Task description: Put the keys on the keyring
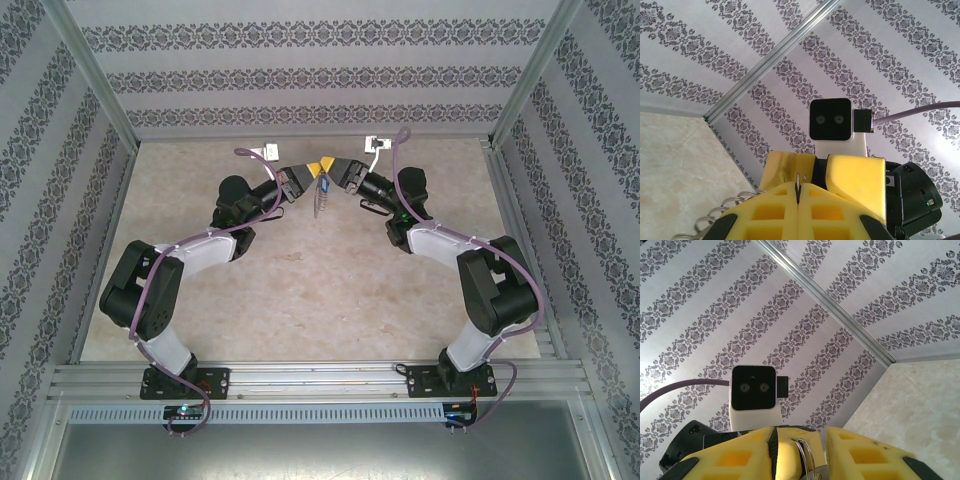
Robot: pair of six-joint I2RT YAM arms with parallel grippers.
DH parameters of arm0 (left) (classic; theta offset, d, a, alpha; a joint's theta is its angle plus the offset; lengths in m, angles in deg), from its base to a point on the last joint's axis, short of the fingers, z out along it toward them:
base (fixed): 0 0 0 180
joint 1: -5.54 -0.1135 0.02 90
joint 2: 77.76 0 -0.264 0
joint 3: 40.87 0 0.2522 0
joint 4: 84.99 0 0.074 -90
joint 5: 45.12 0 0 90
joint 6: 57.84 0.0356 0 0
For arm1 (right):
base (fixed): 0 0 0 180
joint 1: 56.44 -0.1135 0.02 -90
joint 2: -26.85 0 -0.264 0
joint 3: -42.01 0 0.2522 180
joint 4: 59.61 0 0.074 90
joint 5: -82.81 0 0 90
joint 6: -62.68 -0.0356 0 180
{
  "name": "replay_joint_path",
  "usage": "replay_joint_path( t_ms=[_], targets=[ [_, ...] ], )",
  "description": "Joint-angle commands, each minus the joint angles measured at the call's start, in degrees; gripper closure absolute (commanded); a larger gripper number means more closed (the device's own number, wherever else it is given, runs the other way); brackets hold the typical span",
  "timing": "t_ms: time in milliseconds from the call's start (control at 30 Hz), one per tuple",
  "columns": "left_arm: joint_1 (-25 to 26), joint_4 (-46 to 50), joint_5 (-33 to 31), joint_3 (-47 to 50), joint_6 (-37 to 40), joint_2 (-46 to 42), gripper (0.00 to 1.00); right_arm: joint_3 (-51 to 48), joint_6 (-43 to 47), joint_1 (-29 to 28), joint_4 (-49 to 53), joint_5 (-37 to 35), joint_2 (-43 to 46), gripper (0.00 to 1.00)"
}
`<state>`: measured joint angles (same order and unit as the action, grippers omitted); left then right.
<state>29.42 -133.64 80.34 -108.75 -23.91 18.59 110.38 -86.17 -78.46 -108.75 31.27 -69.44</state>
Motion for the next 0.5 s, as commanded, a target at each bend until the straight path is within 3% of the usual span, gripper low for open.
replay_joint_path(
  t_ms=[0,233,467],
  targets=[
    [0.7,-4.4,-0.4,-1.5,-0.3,-1.3,1.00,-0.7,-0.9,-0.7,-3.5,1.0,0.0,0.67],
    [0.7,-4.3,-0.5,-1.6,-0.3,-1.1,1.00,-1.5,-1.0,-0.7,-4.0,1.4,0.0,0.75],
    [0.7,-4.2,-0.4,-1.8,0.0,-1.0,1.00,-2.3,-1.1,-0.4,-4.6,1.7,0.2,1.00]
  ],
)
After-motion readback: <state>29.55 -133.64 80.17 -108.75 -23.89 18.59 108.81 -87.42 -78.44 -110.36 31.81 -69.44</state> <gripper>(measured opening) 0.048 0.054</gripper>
